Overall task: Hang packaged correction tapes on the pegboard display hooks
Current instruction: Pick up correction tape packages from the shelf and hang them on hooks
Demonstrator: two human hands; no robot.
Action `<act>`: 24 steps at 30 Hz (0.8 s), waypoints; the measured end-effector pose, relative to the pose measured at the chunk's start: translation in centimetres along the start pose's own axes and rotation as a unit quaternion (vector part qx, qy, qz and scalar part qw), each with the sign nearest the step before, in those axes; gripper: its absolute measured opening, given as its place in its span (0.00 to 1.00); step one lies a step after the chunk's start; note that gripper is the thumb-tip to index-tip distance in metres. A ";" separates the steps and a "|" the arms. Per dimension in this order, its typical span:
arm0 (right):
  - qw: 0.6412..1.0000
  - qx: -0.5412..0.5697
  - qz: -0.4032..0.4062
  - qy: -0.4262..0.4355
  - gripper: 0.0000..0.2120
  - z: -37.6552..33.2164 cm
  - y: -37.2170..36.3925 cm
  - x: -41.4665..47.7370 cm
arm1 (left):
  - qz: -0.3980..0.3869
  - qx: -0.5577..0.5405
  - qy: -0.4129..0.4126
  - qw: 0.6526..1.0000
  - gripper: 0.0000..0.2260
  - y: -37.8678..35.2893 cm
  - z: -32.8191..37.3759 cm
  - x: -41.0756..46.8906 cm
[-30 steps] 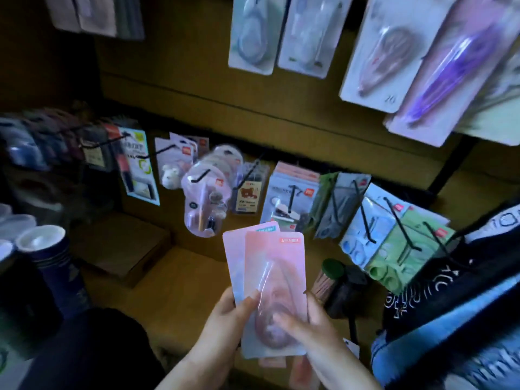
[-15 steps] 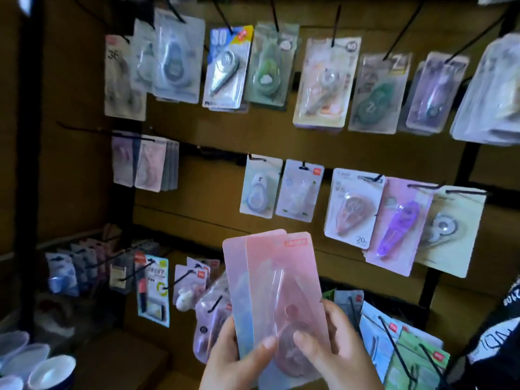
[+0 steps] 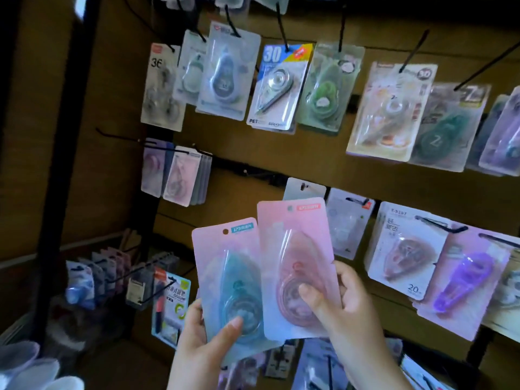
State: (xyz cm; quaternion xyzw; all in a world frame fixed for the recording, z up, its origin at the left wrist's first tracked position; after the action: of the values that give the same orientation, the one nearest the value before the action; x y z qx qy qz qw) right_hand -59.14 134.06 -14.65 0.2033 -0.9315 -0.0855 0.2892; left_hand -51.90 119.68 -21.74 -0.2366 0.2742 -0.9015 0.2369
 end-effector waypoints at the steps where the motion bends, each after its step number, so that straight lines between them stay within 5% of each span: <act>1: 1.000 -0.003 -0.016 0.004 0.15 -0.4 -0.9 0.6 | 0.006 0.005 -0.005 1.000 0.14 0.6 0.2 0.4; 6: 0.998 -0.016 -0.031 0.045 0.15 -2.6 -4.4 4.6 | 0.030 0.025 -0.013 0.999 0.13 3.4 0.9 1.8; 8: 0.998 -0.011 -0.035 0.050 0.15 -3.0 -5.4 5.7 | 0.041 0.038 -0.029 0.998 0.24 4.5 0.9 2.4; 12: 0.998 -0.009 -0.044 0.042 0.11 -2.6 -6.6 6.7 | 0.071 0.025 -0.023 0.997 0.13 5.6 1.4 3.2; 24: 0.999 -0.017 -0.019 0.032 0.17 -1.4 -6.8 6.1 | 0.087 0.020 -0.034 0.995 0.11 5.6 1.4 3.7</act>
State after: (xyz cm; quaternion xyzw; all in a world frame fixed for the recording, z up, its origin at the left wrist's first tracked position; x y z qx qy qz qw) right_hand -60.68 125.29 -12.34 0.2187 -0.9161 -0.0997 0.3208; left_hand -52.34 112.92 -22.99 -0.2374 0.2675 -0.8741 0.3286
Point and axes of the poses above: each hand's wrist, its own x-axis towards the middle knuckle, its own y-axis out of the back of the hand, z = x × y, the point moved 2 cm from there along x, towards the middle knuckle, and after that the axes turned 5 degrees about -z, right-handed, at the moved point
